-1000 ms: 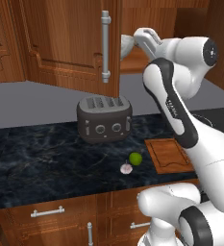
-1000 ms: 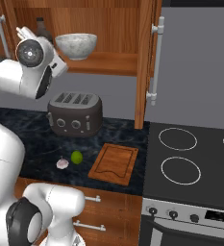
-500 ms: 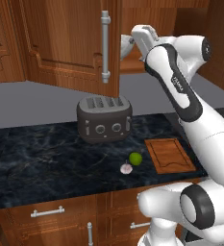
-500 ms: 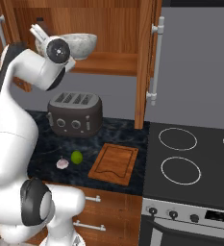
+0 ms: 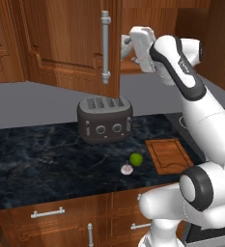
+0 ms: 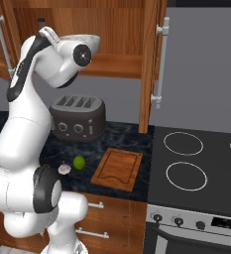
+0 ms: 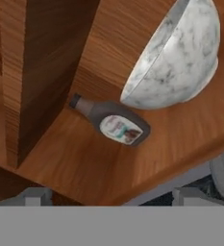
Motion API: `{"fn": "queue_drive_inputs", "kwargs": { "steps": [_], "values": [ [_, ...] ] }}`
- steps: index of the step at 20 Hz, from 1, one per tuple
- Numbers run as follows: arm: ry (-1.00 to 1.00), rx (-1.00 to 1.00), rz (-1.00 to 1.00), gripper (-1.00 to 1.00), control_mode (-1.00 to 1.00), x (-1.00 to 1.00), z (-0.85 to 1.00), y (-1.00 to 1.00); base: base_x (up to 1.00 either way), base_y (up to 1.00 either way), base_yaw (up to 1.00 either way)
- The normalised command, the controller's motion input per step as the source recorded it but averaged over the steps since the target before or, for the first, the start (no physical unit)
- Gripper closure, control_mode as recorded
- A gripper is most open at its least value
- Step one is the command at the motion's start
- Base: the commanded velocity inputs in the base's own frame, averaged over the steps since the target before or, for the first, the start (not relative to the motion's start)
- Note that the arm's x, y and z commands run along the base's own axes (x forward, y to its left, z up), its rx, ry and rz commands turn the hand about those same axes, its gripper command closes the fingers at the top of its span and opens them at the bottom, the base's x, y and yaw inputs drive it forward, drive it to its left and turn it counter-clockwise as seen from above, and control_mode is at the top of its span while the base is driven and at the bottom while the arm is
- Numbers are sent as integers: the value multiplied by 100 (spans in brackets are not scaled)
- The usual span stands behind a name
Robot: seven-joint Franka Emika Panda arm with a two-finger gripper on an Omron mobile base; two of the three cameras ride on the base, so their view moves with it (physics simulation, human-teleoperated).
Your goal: Open the cabinet. Place the bowl and condiment on the counter. Then place the lime and garlic on the cutting board.
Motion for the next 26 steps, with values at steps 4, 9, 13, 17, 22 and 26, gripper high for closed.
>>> {"fn": "queue_drive_inputs", "kwargs": {
  "steps": [4,9,13,17,22,26],
  "values": [
    [2,0,12,-100,-100,20,0,37,0,0,0],
    [4,0,9,-100,-100,17,0,43,0,0,0],
    [5,1,10,-100,-100,18,-1,28,0,0,0],
    [1,2,10,-100,-100,3,0,30,0,0,0],
    [0,0,10,-100,-100,0,0,46,0,0,0],
    [0,0,9,-100,-100,0,0,49,0,0,0]
  ]
}}
